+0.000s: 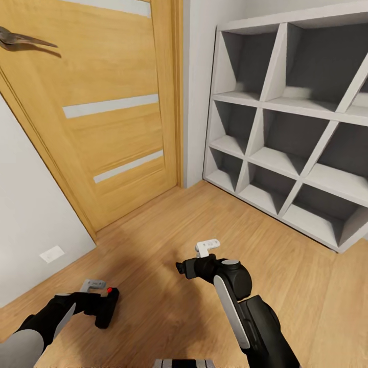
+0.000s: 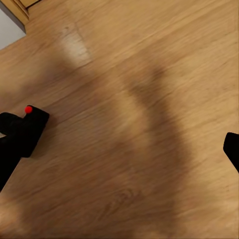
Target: Attach the digital camera to the camera tripod in the bedroom.
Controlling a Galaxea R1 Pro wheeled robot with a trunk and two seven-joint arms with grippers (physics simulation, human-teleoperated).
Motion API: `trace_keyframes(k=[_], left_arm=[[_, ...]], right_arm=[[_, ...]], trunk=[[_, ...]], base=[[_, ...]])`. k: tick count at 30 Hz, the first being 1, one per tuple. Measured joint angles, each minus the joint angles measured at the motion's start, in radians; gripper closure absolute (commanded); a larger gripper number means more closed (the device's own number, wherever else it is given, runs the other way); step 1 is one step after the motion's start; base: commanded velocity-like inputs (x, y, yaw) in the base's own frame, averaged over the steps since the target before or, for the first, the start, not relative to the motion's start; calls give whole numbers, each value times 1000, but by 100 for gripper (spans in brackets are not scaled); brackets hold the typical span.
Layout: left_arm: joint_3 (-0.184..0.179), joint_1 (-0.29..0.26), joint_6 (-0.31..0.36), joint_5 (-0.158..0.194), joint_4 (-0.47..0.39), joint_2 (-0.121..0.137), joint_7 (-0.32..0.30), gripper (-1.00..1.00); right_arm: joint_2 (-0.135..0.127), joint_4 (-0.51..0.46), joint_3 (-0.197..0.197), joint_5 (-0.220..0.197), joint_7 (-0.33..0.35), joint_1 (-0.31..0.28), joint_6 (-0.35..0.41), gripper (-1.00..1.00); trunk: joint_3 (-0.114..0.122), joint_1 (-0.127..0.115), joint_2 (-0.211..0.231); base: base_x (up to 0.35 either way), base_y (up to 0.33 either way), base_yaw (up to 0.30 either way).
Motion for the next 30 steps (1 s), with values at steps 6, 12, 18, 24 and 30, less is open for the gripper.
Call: trace_keyframes(k=[6, 12, 18, 24, 30], left_arm=[[-1, -6, 0, 0, 0, -1, -2, -100], [-2, -8, 0, -1, 0, -1, -6, -100], [-2, -9, -1, -2, 0, -1, -9, -100], [-2, -9, -3, -2, 0, -2, -10, -100], [-3, -9, -3, -3, -1, -6, -11, -100]], right_arm=[[0, -7, -1, 1, -2, -1, -10, -100], [0, -10, 2, 1, -3, -1, -51, -100], [0, -11, 2, 1, -3, -1, -73, -100], [0, -12, 2, 1, -3, -1, -83, -100], [0, -12, 3, 1, -3, -1, -88, -100]], trunk=[[-23, 3, -1], [-46, 5, -3], [-70, 8, -4], [-81, 9, -5], [-81, 9, -5]], base=[[0, 0, 0], [0, 0, 0], [0, 0, 0], [0, 0, 0], [0, 0, 0]])
